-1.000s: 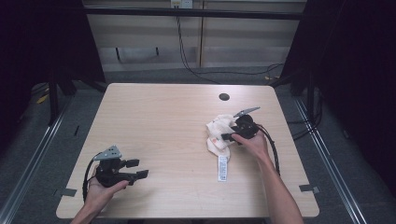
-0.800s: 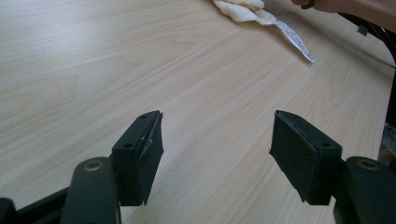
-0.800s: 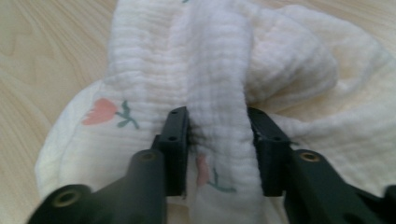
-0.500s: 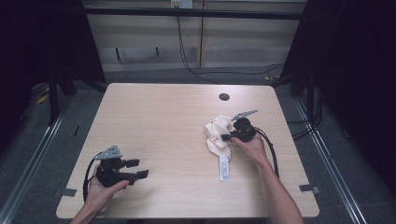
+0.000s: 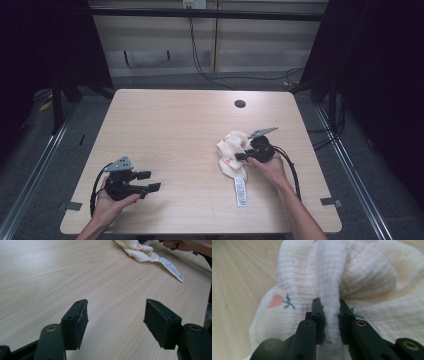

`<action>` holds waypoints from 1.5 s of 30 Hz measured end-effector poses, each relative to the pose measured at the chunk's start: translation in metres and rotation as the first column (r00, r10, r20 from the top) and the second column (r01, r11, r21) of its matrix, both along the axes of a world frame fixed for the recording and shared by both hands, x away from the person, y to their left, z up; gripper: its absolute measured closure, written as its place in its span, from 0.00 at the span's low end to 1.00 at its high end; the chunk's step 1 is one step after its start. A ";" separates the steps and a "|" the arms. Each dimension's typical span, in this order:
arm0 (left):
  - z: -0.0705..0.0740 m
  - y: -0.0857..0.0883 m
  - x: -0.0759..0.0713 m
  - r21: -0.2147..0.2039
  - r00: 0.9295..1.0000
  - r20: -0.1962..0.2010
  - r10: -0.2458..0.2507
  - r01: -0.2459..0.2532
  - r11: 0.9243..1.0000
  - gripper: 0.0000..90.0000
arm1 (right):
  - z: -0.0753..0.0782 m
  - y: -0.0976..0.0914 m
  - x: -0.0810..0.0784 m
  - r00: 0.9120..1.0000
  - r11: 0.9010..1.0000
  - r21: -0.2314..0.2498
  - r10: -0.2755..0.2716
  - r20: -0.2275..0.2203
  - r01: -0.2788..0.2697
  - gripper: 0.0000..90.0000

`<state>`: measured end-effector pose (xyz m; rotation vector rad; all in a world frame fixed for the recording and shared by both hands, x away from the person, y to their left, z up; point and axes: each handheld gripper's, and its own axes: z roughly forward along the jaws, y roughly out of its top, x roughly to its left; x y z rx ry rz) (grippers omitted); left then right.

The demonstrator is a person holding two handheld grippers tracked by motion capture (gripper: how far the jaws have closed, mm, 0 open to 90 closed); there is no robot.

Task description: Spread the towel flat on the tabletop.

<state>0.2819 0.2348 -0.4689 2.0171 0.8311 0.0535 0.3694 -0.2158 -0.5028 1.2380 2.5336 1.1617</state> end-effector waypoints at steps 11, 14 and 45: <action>0.000 -0.001 0.000 0.023 0.999 -0.002 0.033 -0.033 0.999 0.45 | 0.002 0.025 -0.029 0.999 0.999 -0.026 0.046 0.013 -0.045 0.90; 0.000 0.001 0.002 0.006 0.999 -0.010 0.045 -0.045 0.999 0.44 | 0.002 0.030 -0.035 1.000 1.000 -0.019 0.023 0.018 -0.022 0.90; 0.001 0.001 0.000 -0.003 1.000 -0.011 0.020 -0.020 1.000 0.40 | 0.047 0.063 -0.077 0.986 0.994 0.065 0.077 0.147 -0.087 0.49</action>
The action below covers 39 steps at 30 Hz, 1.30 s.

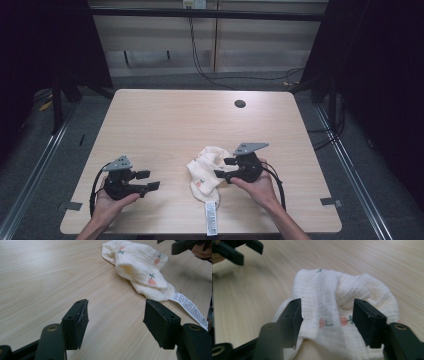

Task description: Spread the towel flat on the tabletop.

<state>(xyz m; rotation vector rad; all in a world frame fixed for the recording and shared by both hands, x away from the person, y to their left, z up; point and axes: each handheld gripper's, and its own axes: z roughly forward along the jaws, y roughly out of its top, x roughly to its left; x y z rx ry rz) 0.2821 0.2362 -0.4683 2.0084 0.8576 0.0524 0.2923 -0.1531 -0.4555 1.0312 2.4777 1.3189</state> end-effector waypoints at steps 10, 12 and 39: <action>-0.002 -0.001 0.001 0.015 1.000 -0.007 -0.010 0.011 1.000 0.40 | -0.012 0.029 -0.020 0.981 0.981 -0.028 0.192 -0.014 -0.192 0.80; -0.002 0.000 0.001 0.011 1.000 -0.006 -0.012 0.012 1.000 0.40 | -0.017 0.036 -0.018 0.976 0.975 -0.036 0.217 -0.027 -0.217 0.81; 0.007 -0.021 -0.005 0.021 0.997 0.027 -0.068 0.068 0.997 0.48 | -0.029 0.043 -0.017 0.970 0.967 -0.084 0.243 -0.002 -0.242 0.92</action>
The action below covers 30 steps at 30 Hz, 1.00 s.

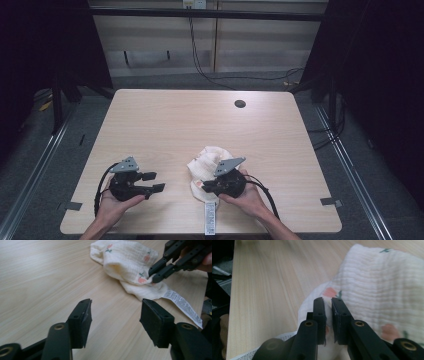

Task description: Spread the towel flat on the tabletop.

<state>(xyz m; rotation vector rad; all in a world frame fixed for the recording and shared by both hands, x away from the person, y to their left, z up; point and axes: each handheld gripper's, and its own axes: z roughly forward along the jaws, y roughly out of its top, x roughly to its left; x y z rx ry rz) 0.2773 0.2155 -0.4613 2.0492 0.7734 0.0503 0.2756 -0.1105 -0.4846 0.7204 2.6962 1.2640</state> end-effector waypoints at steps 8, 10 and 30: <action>0.015 -0.031 -0.004 -0.036 0.996 0.064 -0.058 0.060 0.998 0.61 | 0.018 -0.022 0.004 0.997 0.995 0.074 -0.071 0.012 0.070 0.96; 0.017 -0.040 -0.006 -0.021 0.992 0.084 -0.097 0.099 0.995 0.71 | 0.028 -0.032 0.005 0.995 0.991 0.101 -0.094 0.023 0.091 0.96; -0.019 -0.110 0.000 0.018 0.962 -0.051 -0.267 0.268 0.963 0.76 | 0.036 -0.085 0.007 0.979 0.967 0.157 -0.206 0.005 0.203 0.96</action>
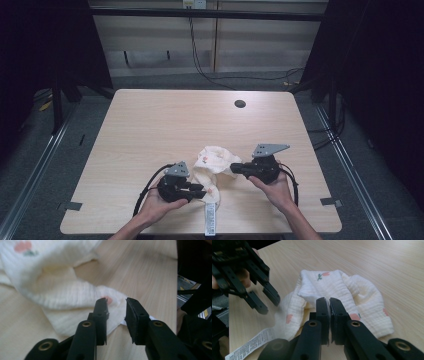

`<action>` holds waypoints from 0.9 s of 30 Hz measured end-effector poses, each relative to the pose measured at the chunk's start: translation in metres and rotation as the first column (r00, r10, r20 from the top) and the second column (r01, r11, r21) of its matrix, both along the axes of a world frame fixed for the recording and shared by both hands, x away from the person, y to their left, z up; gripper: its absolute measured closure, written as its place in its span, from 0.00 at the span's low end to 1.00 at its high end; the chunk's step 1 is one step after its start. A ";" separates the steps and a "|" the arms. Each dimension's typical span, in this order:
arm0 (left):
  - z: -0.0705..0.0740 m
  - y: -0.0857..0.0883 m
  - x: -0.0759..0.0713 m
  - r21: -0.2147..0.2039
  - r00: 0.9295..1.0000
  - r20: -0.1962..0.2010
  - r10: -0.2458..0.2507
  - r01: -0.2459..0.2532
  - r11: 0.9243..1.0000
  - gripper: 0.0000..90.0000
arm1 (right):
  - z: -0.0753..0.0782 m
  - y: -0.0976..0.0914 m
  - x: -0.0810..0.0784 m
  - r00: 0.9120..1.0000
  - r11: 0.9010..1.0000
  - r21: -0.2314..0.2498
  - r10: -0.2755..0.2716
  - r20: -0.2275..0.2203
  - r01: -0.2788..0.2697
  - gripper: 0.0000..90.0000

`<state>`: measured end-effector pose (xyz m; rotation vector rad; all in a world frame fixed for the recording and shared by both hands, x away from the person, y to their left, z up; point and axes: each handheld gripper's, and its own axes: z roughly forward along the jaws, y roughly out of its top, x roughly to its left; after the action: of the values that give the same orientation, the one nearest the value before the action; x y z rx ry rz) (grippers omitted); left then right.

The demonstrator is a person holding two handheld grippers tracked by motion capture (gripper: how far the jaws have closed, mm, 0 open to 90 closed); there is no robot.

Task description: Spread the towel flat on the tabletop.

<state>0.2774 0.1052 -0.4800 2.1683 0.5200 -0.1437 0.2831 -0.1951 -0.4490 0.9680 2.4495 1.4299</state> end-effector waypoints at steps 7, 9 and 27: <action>-0.016 -0.004 0.005 0.067 1.000 -0.022 -0.015 0.016 0.998 0.68 | -0.003 0.000 0.000 1.000 1.000 -0.007 0.005 -0.003 -0.005 0.96; -0.018 -0.004 0.006 0.080 1.000 -0.027 -0.012 0.014 0.997 0.63 | -0.004 0.000 0.000 1.000 1.000 -0.008 0.005 -0.004 -0.005 0.96; 0.005 -0.011 -0.002 0.011 1.000 0.029 0.000 0.000 1.000 0.71 | -0.006 0.000 -0.001 1.000 1.000 -0.018 0.005 -0.008 -0.005 0.96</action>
<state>0.2752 0.0939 -0.4747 2.1779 0.5053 -0.1099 0.2823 -0.1951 -0.4547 0.9660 2.4677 1.4061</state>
